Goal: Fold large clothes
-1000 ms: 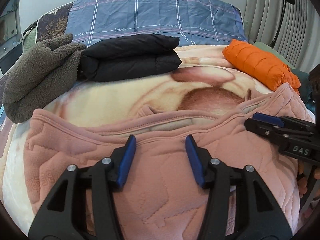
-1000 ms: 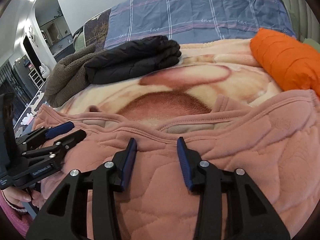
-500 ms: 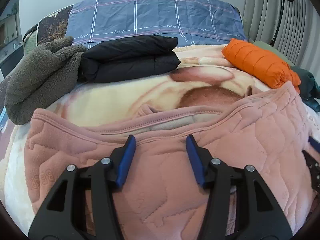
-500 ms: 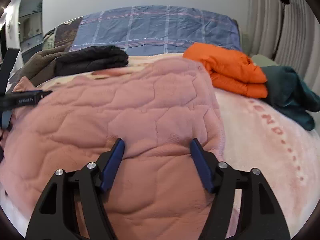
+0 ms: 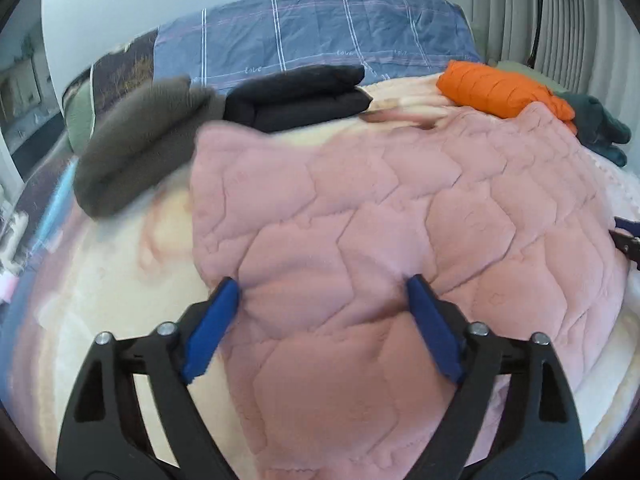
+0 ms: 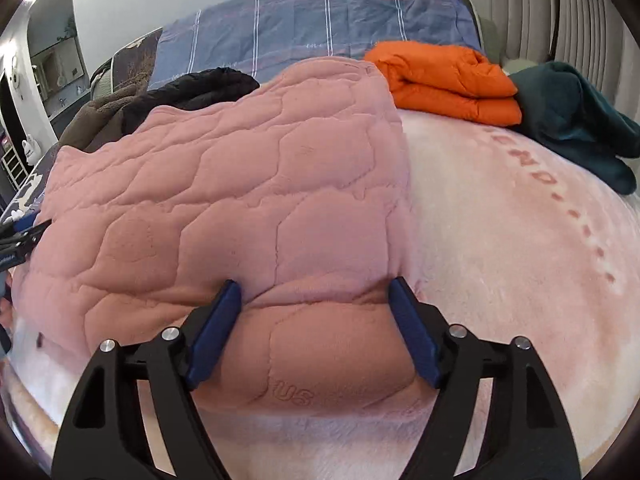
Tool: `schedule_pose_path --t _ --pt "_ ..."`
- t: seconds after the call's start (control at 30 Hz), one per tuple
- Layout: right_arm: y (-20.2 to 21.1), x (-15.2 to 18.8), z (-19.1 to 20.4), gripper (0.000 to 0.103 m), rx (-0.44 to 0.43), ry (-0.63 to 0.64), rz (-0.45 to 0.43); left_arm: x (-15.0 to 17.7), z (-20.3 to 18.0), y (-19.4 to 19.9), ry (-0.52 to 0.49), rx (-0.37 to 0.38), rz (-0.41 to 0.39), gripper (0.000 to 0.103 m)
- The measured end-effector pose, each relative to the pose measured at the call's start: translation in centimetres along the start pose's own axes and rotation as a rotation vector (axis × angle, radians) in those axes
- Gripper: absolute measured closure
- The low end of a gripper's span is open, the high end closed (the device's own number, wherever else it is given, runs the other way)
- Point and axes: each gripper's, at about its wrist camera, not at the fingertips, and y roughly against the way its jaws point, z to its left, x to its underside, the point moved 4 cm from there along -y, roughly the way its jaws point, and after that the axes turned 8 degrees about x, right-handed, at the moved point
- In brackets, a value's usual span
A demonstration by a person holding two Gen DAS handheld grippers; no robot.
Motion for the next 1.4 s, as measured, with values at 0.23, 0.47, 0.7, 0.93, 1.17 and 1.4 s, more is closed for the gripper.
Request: schedule_pose_path --t 0.23,0.47,0.7,0.93,1.17,1.4 --pt "5.1 -1.7 2.4 0.026 -0.025 -0.065 -0.059 0.0 0.4 0.2 0.046 0.023 -0.027 0.014" --pt "4.2 -0.2 11.8 0.024 -0.211 0.109 -0.003 0.7 0.5 0.4 0.051 0.039 -0.052 0.014" --pt "2.1 0.6 12.6 0.021 -0.162 0.115 0.103 1.1 1.2 0.7 0.083 0.091 -0.080 0.014" --pt "5.3 -5.2 14.6 0.055 -0.181 0.158 -0.093 1.4 1.3 1.0 0.106 0.123 -0.101 0.014" --pt "-1.4 -5.1 16.1 0.054 -0.137 0.163 0.013 1.6 1.1 1.6 0.100 0.102 -0.116 0.014" --pt "0.7 -11.0 15.7 0.063 -0.177 0.133 -0.017 1.7 1.4 1.9 0.122 0.131 -0.124 0.014"
